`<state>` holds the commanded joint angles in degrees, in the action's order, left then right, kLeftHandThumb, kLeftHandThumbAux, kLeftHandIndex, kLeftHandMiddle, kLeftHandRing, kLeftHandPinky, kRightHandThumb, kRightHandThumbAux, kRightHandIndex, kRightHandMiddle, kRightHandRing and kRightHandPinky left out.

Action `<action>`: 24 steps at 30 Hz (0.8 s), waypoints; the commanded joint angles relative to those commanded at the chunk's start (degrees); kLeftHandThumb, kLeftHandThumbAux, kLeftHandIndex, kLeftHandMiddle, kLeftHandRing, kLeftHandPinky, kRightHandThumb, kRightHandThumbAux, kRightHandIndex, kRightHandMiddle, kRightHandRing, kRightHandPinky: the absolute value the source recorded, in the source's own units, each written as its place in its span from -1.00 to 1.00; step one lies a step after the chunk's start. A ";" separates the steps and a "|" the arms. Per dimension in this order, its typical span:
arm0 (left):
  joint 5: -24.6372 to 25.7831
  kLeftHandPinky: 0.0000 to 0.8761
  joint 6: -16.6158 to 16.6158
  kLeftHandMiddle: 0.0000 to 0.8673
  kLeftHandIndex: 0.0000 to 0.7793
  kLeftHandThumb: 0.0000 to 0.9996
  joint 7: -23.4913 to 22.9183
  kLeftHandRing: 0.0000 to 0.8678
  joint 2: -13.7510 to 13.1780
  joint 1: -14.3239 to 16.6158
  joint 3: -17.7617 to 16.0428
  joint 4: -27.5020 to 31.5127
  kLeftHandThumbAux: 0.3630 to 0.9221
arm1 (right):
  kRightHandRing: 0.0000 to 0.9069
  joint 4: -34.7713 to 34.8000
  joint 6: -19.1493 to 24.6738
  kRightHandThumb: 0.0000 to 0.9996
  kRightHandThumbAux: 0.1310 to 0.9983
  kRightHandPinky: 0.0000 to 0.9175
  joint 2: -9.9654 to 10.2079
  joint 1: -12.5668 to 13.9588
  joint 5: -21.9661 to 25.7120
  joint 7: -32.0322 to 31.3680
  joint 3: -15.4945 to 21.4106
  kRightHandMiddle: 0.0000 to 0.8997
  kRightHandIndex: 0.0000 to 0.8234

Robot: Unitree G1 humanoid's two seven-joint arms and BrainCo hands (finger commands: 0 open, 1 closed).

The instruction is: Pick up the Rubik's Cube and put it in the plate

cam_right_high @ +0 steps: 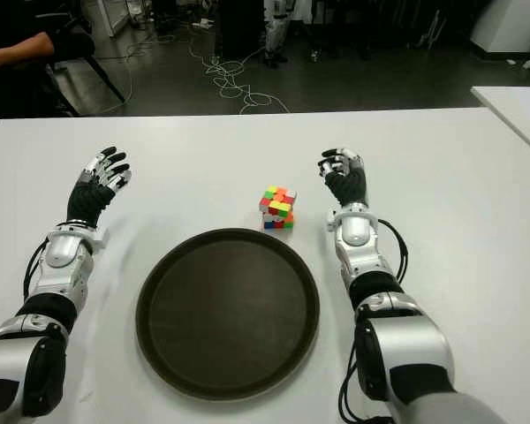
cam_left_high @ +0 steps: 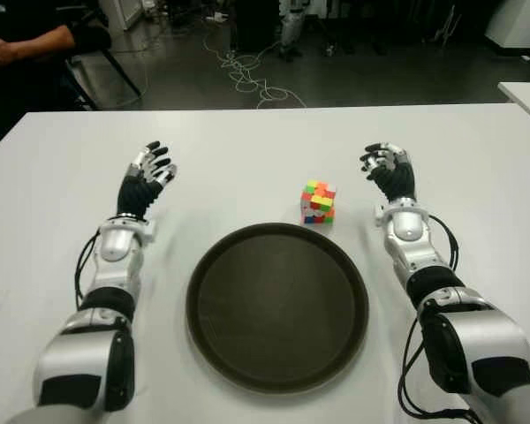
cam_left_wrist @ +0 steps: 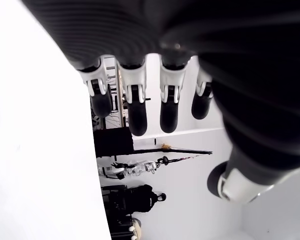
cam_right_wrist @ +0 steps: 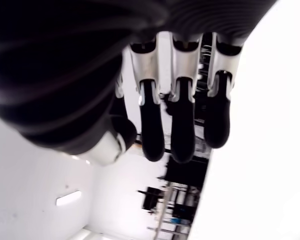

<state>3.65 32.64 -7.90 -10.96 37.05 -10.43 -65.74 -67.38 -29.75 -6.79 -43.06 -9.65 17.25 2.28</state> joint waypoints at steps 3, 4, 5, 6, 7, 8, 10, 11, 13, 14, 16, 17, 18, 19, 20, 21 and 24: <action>0.13 -0.84 0.11 -0.64 -0.75 -1.00 -0.08 -0.73 0.18 0.07 -0.07 -0.04 0.08 | -0.18 -0.10 -1.75 -0.39 0.44 -0.16 -1.18 -0.06 -3.96 2.99 -2.96 -0.25 -0.27; 0.13 -0.83 0.12 -0.64 -0.75 -1.00 -0.07 -0.73 0.21 0.10 -0.06 -0.03 0.08 | -0.20 -0.20 -2.08 -0.50 0.44 -0.17 -1.52 -0.14 -5.06 3.67 -3.80 -0.26 -0.31; 0.07 -0.83 0.12 -0.64 -0.75 -1.00 -0.03 -0.72 0.20 0.12 -0.01 0.01 0.08 | -0.23 -0.36 -2.35 -0.67 0.45 -0.20 -1.91 -0.27 -6.21 4.20 -4.74 -0.29 -0.37; 0.03 -0.83 0.11 -0.64 -0.74 -1.00 0.00 -0.72 0.20 0.14 0.03 0.04 0.09 | -0.25 -0.49 -2.56 -0.79 0.45 -0.23 -2.19 -0.37 -7.08 4.64 -5.43 -0.32 -0.42; -0.05 -0.83 0.09 -0.63 -0.74 -1.00 0.05 -0.72 0.17 0.14 0.10 0.08 0.10 | -0.28 -0.65 -2.88 -0.87 0.45 -0.25 -2.58 -0.47 -8.28 5.15 -6.41 -0.34 -0.45; -0.09 -0.83 0.07 -0.63 -0.74 -1.00 0.09 -0.72 0.15 0.13 0.14 0.10 0.11 | -0.29 -0.78 -3.11 -0.89 0.45 -0.26 -2.82 -0.54 -8.99 5.51 -7.03 -0.35 -0.46; -0.15 -0.83 0.03 -0.63 -0.74 -1.00 0.16 -0.72 0.11 0.13 0.23 0.14 0.12 | -0.32 -1.03 -3.55 -0.96 0.45 -0.28 -3.36 -0.72 -10.73 6.22 -8.49 -0.38 -0.49; -0.15 -0.83 0.02 -0.63 -0.74 -1.00 0.16 -0.72 0.11 0.12 0.24 0.16 0.12 | -0.33 -1.15 -3.62 -0.97 0.44 -0.28 -3.61 -0.88 -11.74 6.63 -9.36 -0.39 -0.50; -0.10 -0.83 0.02 -0.64 -0.74 -1.00 0.14 -0.72 0.13 0.09 0.24 0.20 0.11 | -0.35 -1.35 -3.66 -0.98 0.42 -0.29 -3.94 -1.15 -13.34 7.24 -10.78 -0.42 -0.53; -0.07 -0.83 0.03 -0.64 -0.75 -1.00 0.11 -0.72 0.14 0.07 0.24 0.21 0.10 | -0.37 -1.44 -3.66 -0.99 0.41 -0.30 -4.05 -1.26 -13.92 7.47 -11.37 -0.45 -0.55; 0.05 -0.83 0.00 -0.65 -0.75 -1.00 -0.03 -0.73 0.20 -0.05 0.19 0.32 0.09 | -0.41 -1.73 -2.76 -1.00 0.38 -0.33 -4.19 -1.78 -16.29 8.12 -13.59 -0.49 -0.60; 0.10 -0.83 -0.02 -0.65 -0.76 -1.00 -0.10 -0.73 0.22 -0.13 0.17 0.36 0.09 | -0.41 -1.88 -2.20 -1.00 0.38 -0.33 -4.25 -2.07 -17.33 8.33 -14.61 -0.50 -0.61; 0.12 -0.84 -0.04 -0.66 -0.77 -1.00 -0.14 -0.74 0.23 -0.18 0.16 0.39 0.08 | -0.43 -2.04 -1.57 -1.00 0.36 -0.35 -4.37 -2.37 -18.40 8.41 -15.62 -0.52 -0.63; 0.13 -0.85 -0.06 -0.67 -0.77 -1.00 -0.15 -0.75 0.23 -0.21 0.16 0.41 0.07 | -0.45 -2.16 -1.21 -1.00 0.35 -0.38 -4.45 -2.56 -18.98 8.48 -16.21 -0.54 -0.65; 0.11 -0.85 -0.05 -0.67 -0.78 -1.00 -0.10 -0.75 0.23 -0.25 0.17 0.43 0.06 | -0.46 -2.26 -0.72 -1.00 0.35 -0.39 -4.52 -2.77 -19.69 8.56 -16.89 -0.55 -0.66; 0.09 -0.84 -0.04 -0.67 -0.78 -1.00 -0.06 -0.75 0.23 -0.28 0.18 0.46 0.05 | -0.48 -2.33 -0.44 -1.00 0.34 -0.40 -4.56 -2.90 -20.09 8.66 -17.31 -0.57 -0.68; 0.05 -0.82 -0.03 -0.67 -0.79 -1.00 0.01 -0.74 0.22 -0.33 0.19 0.50 0.03 | -0.51 -2.47 0.08 -1.00 0.32 -0.41 -4.62 -3.11 -20.79 9.01 -18.12 -0.60 -0.70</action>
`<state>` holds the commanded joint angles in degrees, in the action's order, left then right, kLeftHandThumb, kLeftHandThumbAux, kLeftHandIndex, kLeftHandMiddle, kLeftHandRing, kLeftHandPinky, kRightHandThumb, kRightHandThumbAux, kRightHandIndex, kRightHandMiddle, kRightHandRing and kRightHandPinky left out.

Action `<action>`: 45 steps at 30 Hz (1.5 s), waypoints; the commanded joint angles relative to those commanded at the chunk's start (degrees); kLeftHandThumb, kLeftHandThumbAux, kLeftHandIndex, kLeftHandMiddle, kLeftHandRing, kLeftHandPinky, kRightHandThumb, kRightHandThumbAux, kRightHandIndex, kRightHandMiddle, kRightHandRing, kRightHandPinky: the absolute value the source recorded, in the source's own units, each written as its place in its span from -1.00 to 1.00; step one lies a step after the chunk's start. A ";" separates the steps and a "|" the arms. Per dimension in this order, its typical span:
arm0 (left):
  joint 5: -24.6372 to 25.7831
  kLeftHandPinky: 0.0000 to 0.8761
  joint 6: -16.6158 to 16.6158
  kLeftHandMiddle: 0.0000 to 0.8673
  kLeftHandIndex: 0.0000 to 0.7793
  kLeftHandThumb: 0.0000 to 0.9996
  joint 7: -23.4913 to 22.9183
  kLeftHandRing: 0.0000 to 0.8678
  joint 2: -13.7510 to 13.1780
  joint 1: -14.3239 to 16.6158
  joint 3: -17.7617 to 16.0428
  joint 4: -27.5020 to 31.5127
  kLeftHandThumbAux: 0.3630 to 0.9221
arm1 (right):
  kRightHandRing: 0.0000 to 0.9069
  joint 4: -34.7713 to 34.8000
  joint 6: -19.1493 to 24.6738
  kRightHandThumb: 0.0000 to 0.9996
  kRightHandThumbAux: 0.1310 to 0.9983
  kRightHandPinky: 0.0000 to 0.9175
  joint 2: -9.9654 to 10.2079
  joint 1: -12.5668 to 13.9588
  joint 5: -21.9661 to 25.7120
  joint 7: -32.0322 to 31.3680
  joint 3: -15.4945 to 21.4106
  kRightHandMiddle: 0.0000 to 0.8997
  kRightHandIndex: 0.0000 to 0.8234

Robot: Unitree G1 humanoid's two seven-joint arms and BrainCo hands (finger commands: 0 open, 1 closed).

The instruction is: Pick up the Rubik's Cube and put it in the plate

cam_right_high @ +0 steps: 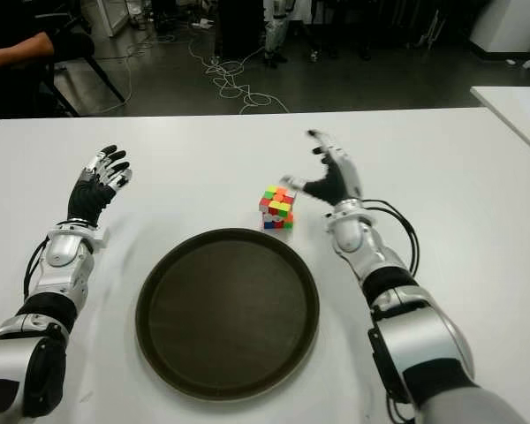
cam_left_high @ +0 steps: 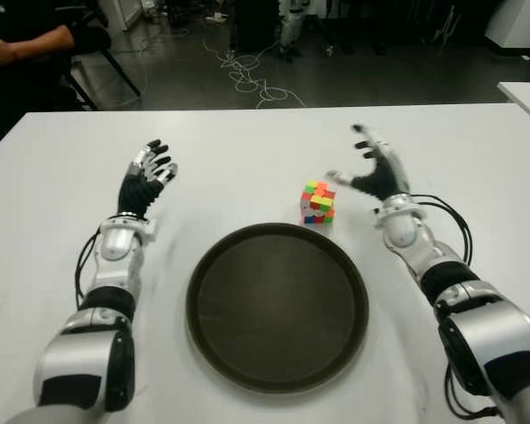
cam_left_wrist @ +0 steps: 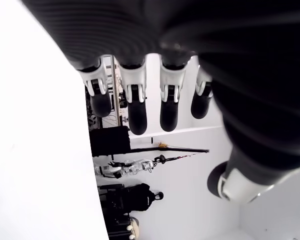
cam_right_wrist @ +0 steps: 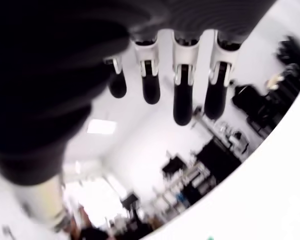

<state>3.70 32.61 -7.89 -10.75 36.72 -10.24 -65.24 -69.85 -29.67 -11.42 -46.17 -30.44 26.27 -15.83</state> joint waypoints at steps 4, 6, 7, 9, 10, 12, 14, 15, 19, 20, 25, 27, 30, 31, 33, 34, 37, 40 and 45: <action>-0.08 -0.80 0.19 -0.66 -0.77 -1.00 -0.28 -0.72 -0.11 -0.17 0.11 0.21 0.07 | -0.57 -0.76 1.51 -1.00 0.28 -0.47 0.07 -0.48 -2.97 2.00 -2.92 -0.68 -0.77; -0.15 -0.81 0.25 -0.66 -0.77 -1.00 -0.41 -0.73 -0.15 -0.25 0.20 0.31 0.07 | -0.61 -1.09 2.11 -1.00 0.26 -0.50 -0.07 -0.58 -4.49 3.00 -4.43 -0.73 -0.81; -0.19 -0.81 0.26 -0.67 -0.78 -1.00 -0.40 -0.73 -0.16 -0.28 0.25 0.35 0.07 | -0.69 -1.24 2.42 -1.00 0.26 -0.55 -0.12 -0.65 -5.10 3.36 -5.09 -0.81 -0.88; -0.27 -0.81 0.21 -0.68 -0.79 -1.00 -0.38 -0.74 -0.20 -0.33 0.34 0.43 0.07 | -0.79 -1.39 3.08 -1.00 0.24 -0.64 -0.28 -0.83 -6.12 3.57 -6.22 -0.90 -0.94; -0.28 -0.81 0.19 -0.68 -0.80 -1.00 -0.38 -0.74 -0.21 -0.34 0.36 0.45 0.06 | -0.84 -1.43 3.21 -1.00 0.24 -0.68 -0.32 -0.88 -6.27 3.62 -6.45 -0.93 -0.96; -0.33 -0.82 0.17 -0.68 -0.80 -1.00 -0.42 -0.74 -0.24 -0.38 0.41 0.49 0.06 | -0.91 -1.22 3.81 -1.00 0.23 -0.74 -0.51 -1.00 -6.83 3.10 -7.15 -0.97 -0.98; -0.33 -0.82 0.16 -0.68 -0.80 -1.00 -0.49 -0.74 -0.28 -0.40 0.41 0.50 0.05 | -0.96 -1.07 4.46 -1.00 0.20 -0.79 -0.69 -1.18 -7.13 2.20 -7.73 -0.98 -0.99; -0.32 -0.82 0.16 -0.68 -0.80 -1.00 -0.52 -0.74 -0.29 -0.41 0.41 0.50 0.06 | -0.97 -1.07 4.68 -1.00 0.18 -0.83 -0.75 -1.25 -7.17 1.80 -7.90 -0.99 -0.99; -0.20 -0.81 0.24 -0.66 -0.76 -1.00 -0.64 -0.73 -0.35 -0.46 0.32 0.52 0.11 | -1.00 -1.19 6.36 -1.00 0.10 -0.93 -0.82 -1.67 -7.35 -1.17 -8.68 -1.00 -1.00; -0.20 -0.81 0.23 -0.65 -0.76 -1.00 -0.61 -0.73 -0.37 -0.47 0.32 0.51 0.12 | -1.00 -1.14 6.65 -1.00 0.09 -0.94 -0.82 -1.72 -7.37 -1.69 -8.84 -1.00 -1.00; -0.42 -0.81 0.46 -0.65 -0.73 -1.00 -0.33 -0.73 -0.52 -0.62 0.39 0.50 0.07 | -1.00 -0.93 8.26 -1.00 0.07 -1.00 -0.76 -2.05 -7.32 -4.72 -9.61 -1.00 -1.00; -0.39 -0.81 0.49 -0.65 -0.73 -1.00 -0.34 -0.72 -0.52 -0.63 0.36 0.49 0.05 | -1.00 -0.79 8.47 -1.00 0.06 -1.00 -0.73 -2.02 -7.30 -4.66 -9.63 -1.00 -1.00; -0.35 -0.80 0.49 -0.64 -0.73 -1.00 -0.40 -0.72 -0.51 -0.64 0.34 0.48 0.03 | -1.00 -0.68 8.73 -1.00 0.06 -1.00 -0.69 -1.98 -7.20 -4.63 -9.62 -1.00 -1.00; -0.32 -0.81 0.45 -0.65 -0.74 -1.00 -0.46 -0.72 -0.52 -0.64 0.34 0.48 0.04 | -1.00 -0.68 8.95 -1.00 0.05 -1.00 -0.63 -1.98 -7.14 -4.58 -9.58 -1.00 -1.00; -0.27 -0.81 0.37 -0.65 -0.75 -1.00 -0.58 -0.72 -0.54 -0.64 0.32 0.48 0.05 | -1.00 -0.69 9.32 -1.00 0.05 -1.00 -0.53 -1.98 -7.05 -4.59 -9.53 -1.00 -1.00; -0.25 -0.82 0.33 -0.65 -0.75 -1.00 -0.64 -0.72 -0.54 -0.64 0.31 0.49 0.06 | -1.00 -0.68 9.45 -1.00 0.04 -1.00 -0.50 -1.98 -7.02 -4.64 -9.52 -1.00 -1.00; -0.18 -0.84 0.31 -0.65 -0.75 -1.00 -0.76 -0.73 -0.55 -0.65 0.29 0.53 0.08 | -1.00 -0.66 9.92 -1.00 0.04 -1.00 -0.37 -1.97 -6.94 -4.55 -9.44 -1.00 -1.00; -0.14 -0.84 0.36 -0.65 -0.74 -1.00 -0.77 -0.73 -0.52 -0.66 0.25 0.55 0.09 | -1.00 -0.64 10.01 -1.00 0.05 -1.00 -0.28 -1.90 -6.84 -4.29 -9.36 -1.00 -1.00; -0.28 -0.81 0.47 -0.65 -0.75 -1.00 -0.57 -0.72 -0.53 -0.69 0.33 0.56 0.11 | -1.00 -0.66 10.07 -1.00 0.08 -1.00 -0.10 -1.79 -6.87 -3.66 -9.36 -1.00 -1.00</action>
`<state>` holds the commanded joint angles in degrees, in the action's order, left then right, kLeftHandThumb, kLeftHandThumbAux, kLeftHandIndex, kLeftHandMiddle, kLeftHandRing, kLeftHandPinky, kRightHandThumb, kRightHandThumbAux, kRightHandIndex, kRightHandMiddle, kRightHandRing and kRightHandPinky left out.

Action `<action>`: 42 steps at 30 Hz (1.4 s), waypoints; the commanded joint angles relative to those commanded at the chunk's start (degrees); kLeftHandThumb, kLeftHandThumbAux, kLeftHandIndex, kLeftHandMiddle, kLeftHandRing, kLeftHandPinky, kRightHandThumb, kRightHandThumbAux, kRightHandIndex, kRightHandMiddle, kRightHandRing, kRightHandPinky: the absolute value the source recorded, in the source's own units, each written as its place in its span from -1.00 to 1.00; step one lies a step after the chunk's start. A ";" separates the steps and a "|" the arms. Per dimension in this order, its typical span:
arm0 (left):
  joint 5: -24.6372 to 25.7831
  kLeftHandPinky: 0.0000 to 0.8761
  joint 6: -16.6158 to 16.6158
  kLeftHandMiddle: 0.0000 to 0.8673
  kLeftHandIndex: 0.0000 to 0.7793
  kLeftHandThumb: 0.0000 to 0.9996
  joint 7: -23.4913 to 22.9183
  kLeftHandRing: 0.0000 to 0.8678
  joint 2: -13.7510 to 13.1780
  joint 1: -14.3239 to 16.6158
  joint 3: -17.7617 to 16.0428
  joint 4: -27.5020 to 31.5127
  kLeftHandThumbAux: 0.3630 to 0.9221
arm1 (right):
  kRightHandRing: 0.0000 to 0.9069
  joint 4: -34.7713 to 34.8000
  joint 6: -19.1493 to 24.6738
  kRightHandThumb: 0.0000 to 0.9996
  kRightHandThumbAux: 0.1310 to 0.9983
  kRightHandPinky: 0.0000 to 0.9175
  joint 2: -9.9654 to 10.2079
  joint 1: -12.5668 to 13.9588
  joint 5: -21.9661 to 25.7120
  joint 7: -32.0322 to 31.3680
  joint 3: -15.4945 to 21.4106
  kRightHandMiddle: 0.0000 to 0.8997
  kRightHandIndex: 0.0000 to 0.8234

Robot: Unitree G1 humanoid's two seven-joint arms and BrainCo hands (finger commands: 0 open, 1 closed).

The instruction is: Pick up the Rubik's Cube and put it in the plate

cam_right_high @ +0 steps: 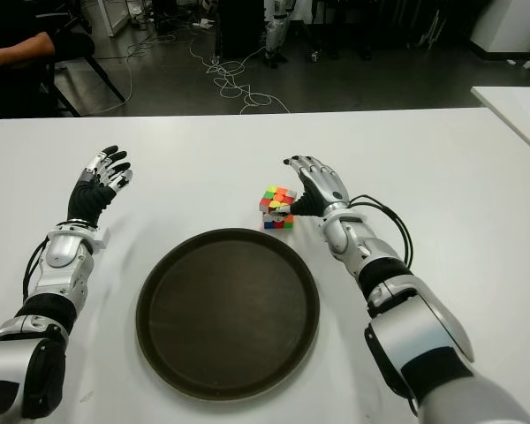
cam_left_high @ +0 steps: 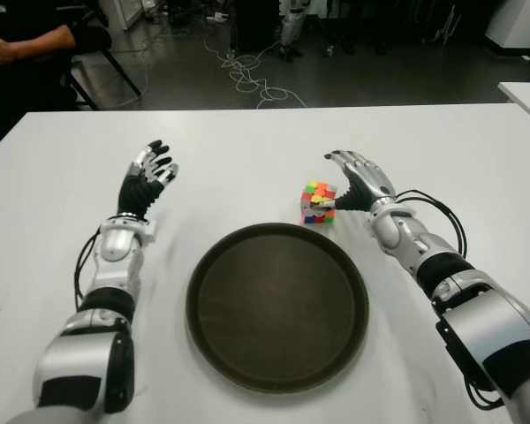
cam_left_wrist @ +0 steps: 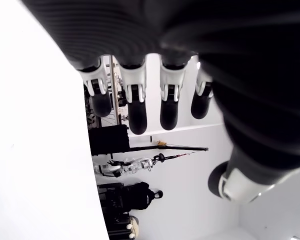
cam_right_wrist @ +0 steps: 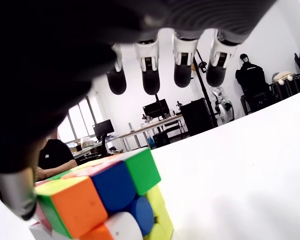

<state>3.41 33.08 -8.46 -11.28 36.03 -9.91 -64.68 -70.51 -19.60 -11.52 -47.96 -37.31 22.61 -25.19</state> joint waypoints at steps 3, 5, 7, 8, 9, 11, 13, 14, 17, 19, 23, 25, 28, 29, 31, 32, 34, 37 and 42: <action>-0.11 -0.82 0.05 -0.66 -0.76 -1.00 0.09 -0.73 0.03 0.05 0.09 0.00 0.11 | -1.00 -0.09 0.27 -1.00 0.07 -1.00 0.04 -0.05 0.02 0.00 0.02 -1.00 -1.00; -0.04 -0.84 0.27 -0.67 -0.76 -1.00 -0.10 -0.75 0.07 0.00 0.08 0.07 0.06 | -1.00 -0.17 0.86 -1.00 0.09 -1.00 0.21 -0.05 -0.05 0.17 -0.01 -1.00 -1.00; 0.11 -0.85 0.40 -0.68 -0.76 -1.00 -0.32 -0.76 0.12 -0.04 0.00 0.13 0.02 | -1.00 -0.23 1.26 -1.00 0.11 -0.99 0.41 -0.02 -0.13 0.56 -0.05 -1.00 -1.00; 0.17 -0.85 0.43 -0.68 -0.76 -1.00 -0.37 -0.76 0.14 -0.04 -0.03 0.14 0.00 | -1.00 -0.24 1.36 -1.00 0.13 -0.99 0.47 0.01 -0.12 0.76 -0.04 -1.00 -1.00; 0.20 -0.84 0.45 -0.67 -0.76 -1.00 -0.40 -0.76 0.15 -0.04 -0.05 0.15 0.00 | -1.00 -0.23 1.43 -1.00 0.13 -0.99 0.52 0.02 -0.11 0.90 -0.03 -1.00 -1.00; 0.23 -0.84 0.52 -0.67 -0.76 -1.00 -0.44 -0.75 0.16 -0.03 -0.08 0.13 -0.02 | -1.00 -0.24 1.51 -1.00 0.14 -0.98 0.59 0.07 -0.08 1.12 -0.01 -1.00 -1.00; 0.14 -0.83 0.54 -0.66 -0.75 -1.00 -0.37 -0.74 0.14 -0.01 -0.04 0.09 -0.06 | -1.00 -0.26 1.58 -1.00 0.15 -0.97 0.74 0.16 -0.08 1.49 -0.03 -1.00 -1.00; 0.06 -0.83 0.49 -0.66 -0.75 -1.00 -0.29 -0.73 0.11 0.04 -0.01 0.04 -0.07 | -1.00 -0.24 1.61 -1.00 0.15 -0.97 0.83 0.23 -0.09 1.69 -0.05 -1.00 -1.00; -0.12 -0.82 0.40 -0.64 -0.74 -1.00 -0.10 -0.71 0.05 0.16 0.08 -0.12 -0.08 | -1.00 -0.21 1.69 -1.00 0.17 -0.97 0.98 0.34 -0.14 2.05 -0.12 -1.00 -1.00; -0.27 -0.81 0.44 -0.64 -0.73 -1.00 0.03 -0.71 0.01 0.22 0.16 -0.24 -0.09 | -1.00 -0.22 1.79 -1.00 0.19 -0.97 1.10 0.39 -0.19 2.26 -0.17 -1.00 -1.00; -0.72 -0.80 0.49 -0.65 -0.73 -1.00 0.34 -0.72 -0.18 0.37 0.37 -0.52 -0.11 | -1.00 -0.29 2.24 -1.00 0.23 -0.97 1.68 0.60 -0.22 2.89 -0.23 -1.00 -1.00; -0.82 -0.79 0.42 -0.65 -0.74 -1.00 0.29 -0.72 -0.23 0.45 0.39 -0.64 -0.08 | -1.00 -0.41 2.44 -1.00 0.24 -0.97 1.97 0.71 -0.21 3.16 -0.26 -1.00 -1.00; -0.76 -0.80 0.30 -0.65 -0.75 -1.00 0.05 -0.72 -0.19 0.56 0.25 -0.75 -0.05 | -1.00 -0.59 2.66 -1.00 0.25 -0.98 2.31 0.83 -0.22 3.32 -0.36 -1.00 -1.00; -0.74 -0.80 0.27 -0.65 -0.75 -1.00 0.00 -0.72 -0.18 0.57 0.22 -0.75 -0.05 | -1.00 -0.61 2.74 -1.00 0.26 -0.98 2.41 0.86 -0.25 3.32 -0.41 -1.00 -1.00; -0.74 -0.80 0.24 -0.65 -0.76 -1.00 -0.02 -0.72 -0.16 0.58 0.21 -0.74 -0.06 | -1.00 -0.61 2.85 -1.00 0.26 -0.97 2.47 0.85 -0.29 3.17 -0.50 -1.00 -1.00; -0.80 -0.80 0.16 -0.66 -0.76 -1.00 0.04 -0.72 -0.16 0.64 0.24 -0.79 -0.06 | -1.00 -0.66 2.96 -1.00 0.27 -0.96 2.56 0.84 -0.33 3.07 -0.59 -1.00 -1.00; -0.85 -0.81 -0.02 -0.67 -0.76 -1.00 0.13 -0.73 -0.15 0.77 0.27 -0.84 -0.06 | -1.00 -0.77 3.18 -1.00 0.27 -0.96 2.66 0.80 -0.40 2.91 -0.78 -1.00 -1.00; -0.80 -0.81 -0.09 -0.67 -0.75 -1.00 0.12 -0.74 -0.12 0.84 0.24 -0.87 -0.06 | -1.00 -0.84 3.39 -1.00 0.28 -0.96 2.73 0.77 -0.41 2.84 -0.97 -1.00 -1.00; -0.83 -0.80 -0.07 -0.66 -0.74 -1.00 0.09 -0.73 -0.15 0.90 0.26 -0.93 0.03 | -1.00 -0.93 3.59 -1.00 0.29 -0.94 3.01 0.84 -0.37 2.99 -1.19 -1.00 -1.00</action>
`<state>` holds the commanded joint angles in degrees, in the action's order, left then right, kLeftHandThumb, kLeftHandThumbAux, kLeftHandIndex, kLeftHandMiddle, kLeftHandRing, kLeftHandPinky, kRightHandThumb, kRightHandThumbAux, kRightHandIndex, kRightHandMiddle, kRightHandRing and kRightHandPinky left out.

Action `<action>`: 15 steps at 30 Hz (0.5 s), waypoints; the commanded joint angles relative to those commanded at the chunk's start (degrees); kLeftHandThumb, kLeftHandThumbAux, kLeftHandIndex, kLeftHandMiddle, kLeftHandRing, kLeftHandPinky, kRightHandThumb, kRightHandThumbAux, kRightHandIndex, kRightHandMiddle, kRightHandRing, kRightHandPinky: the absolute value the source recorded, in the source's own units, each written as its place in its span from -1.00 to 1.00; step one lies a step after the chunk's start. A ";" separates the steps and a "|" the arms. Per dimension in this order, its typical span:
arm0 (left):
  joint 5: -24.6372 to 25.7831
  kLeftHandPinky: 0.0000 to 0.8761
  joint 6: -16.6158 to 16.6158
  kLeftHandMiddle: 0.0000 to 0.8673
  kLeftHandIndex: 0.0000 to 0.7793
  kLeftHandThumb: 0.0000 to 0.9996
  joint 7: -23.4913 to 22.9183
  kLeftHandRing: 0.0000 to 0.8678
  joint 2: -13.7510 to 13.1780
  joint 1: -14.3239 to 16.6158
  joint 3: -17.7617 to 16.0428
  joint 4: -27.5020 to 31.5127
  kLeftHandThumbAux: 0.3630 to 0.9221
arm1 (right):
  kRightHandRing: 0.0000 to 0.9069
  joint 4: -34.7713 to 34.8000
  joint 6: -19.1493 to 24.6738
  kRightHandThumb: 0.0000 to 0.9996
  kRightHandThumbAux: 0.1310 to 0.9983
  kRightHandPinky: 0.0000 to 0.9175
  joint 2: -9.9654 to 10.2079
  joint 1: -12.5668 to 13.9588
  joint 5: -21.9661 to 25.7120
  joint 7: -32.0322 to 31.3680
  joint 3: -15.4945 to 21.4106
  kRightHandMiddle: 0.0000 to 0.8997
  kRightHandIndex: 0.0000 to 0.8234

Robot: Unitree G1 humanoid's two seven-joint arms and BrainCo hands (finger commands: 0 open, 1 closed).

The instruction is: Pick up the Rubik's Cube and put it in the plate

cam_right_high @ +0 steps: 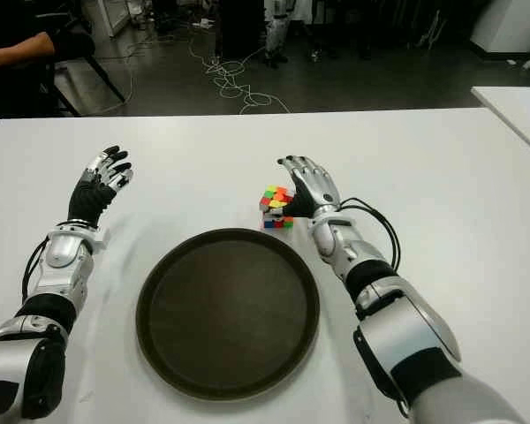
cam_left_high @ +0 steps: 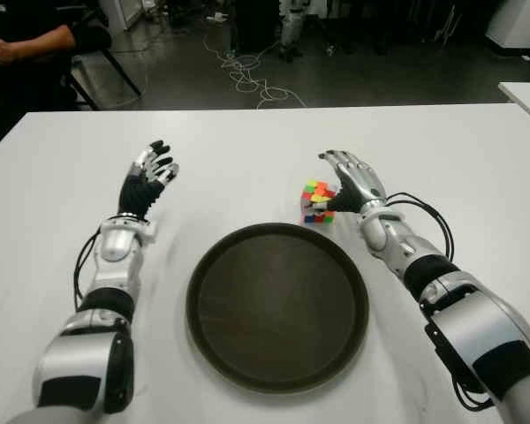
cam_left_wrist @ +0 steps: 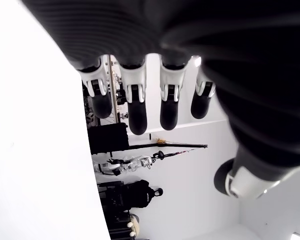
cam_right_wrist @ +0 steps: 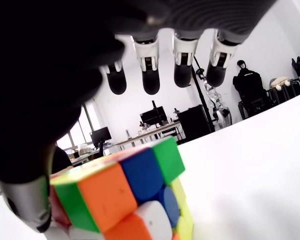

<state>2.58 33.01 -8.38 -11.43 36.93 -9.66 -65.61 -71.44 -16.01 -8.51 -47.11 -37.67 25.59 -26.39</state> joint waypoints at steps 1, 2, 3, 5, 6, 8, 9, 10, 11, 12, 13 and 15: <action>-0.03 -0.80 0.01 -0.66 -0.74 -1.00 0.00 -0.73 -0.01 0.01 0.02 -0.01 0.04 | -1.00 0.00 0.06 -1.00 0.29 -0.94 0.11 0.05 -0.01 0.12 -0.05 -1.00 -1.00; -0.10 -0.80 0.04 -0.67 -0.75 -1.00 0.08 -0.74 -0.02 0.03 0.06 -0.02 0.05 | -1.00 0.04 -0.03 -1.00 0.29 -0.94 0.16 0.12 -0.01 0.36 -0.07 -1.00 -1.00; -0.26 -0.80 0.08 -0.67 -0.75 -1.00 0.28 -0.74 -0.05 0.05 0.14 -0.05 0.05 | -1.00 0.10 -0.22 -1.00 0.29 -0.93 0.21 0.22 0.05 0.74 -0.02 -1.00 -1.00; -0.45 -0.80 0.11 -0.67 -0.76 -1.00 0.51 -0.74 -0.08 0.08 0.23 -0.09 0.03 | -1.00 0.18 -0.47 -1.00 0.30 -0.92 0.22 0.32 0.13 1.13 0.03 -1.00 -1.00; -0.49 -0.81 0.12 -0.68 -0.76 -1.00 0.56 -0.75 -0.08 0.09 0.25 -0.10 0.02 | -1.00 0.18 -0.50 -1.00 0.31 -0.92 0.23 0.33 0.15 1.21 0.03 -1.00 -1.00; -0.65 -0.81 0.10 -0.67 -0.76 -1.00 0.78 -0.74 -0.12 0.11 0.33 -0.11 0.02 | -1.00 0.15 -0.45 -1.00 0.29 -0.93 0.41 0.39 0.39 1.14 0.15 -1.00 -1.00; -0.74 -0.81 0.11 -0.67 -0.76 -1.00 0.89 -0.74 -0.15 0.11 0.37 -0.11 0.01 | -1.00 0.13 -0.40 -1.00 0.28 -0.93 0.51 0.41 0.52 1.02 0.22 -1.00 -1.00; -0.80 -0.81 0.11 -0.67 -0.76 -1.00 0.96 -0.74 -0.16 0.12 0.39 -0.11 0.01 | -1.00 0.12 -0.36 -1.00 0.28 -0.93 0.57 0.41 0.60 0.94 0.26 -1.00 -1.00; -0.84 -0.82 0.11 -0.67 -0.75 -1.00 0.99 -0.74 -0.17 0.12 0.40 -0.11 0.00 | -1.00 0.11 -0.34 -1.00 0.27 -0.93 0.59 0.41 0.63 0.89 0.27 -1.00 -1.00; -0.88 -0.82 0.13 -0.67 -0.75 -1.00 1.02 -0.74 -0.18 0.12 0.41 -0.12 0.00 | -1.00 0.10 -0.28 -1.00 0.27 -0.93 0.64 0.40 0.69 0.78 0.30 -1.00 -1.00; -0.92 -0.83 0.14 -0.67 -0.75 -1.00 1.04 -0.75 -0.18 0.13 0.41 -0.13 0.00 | -1.00 0.09 -0.25 -1.00 0.27 -0.93 0.68 0.39 0.72 0.71 0.31 -1.00 -1.00; -0.92 -0.83 0.15 -0.66 -0.75 -1.00 0.88 -0.74 -0.16 0.18 0.36 -0.16 0.00 | -1.00 0.17 -0.27 -1.00 0.27 -0.92 0.90 0.53 0.80 0.88 0.33 -1.00 -1.00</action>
<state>1.66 33.16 -7.49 -11.59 37.11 -9.30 -65.77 -71.27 -16.28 -7.62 -46.59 -36.88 26.47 -26.05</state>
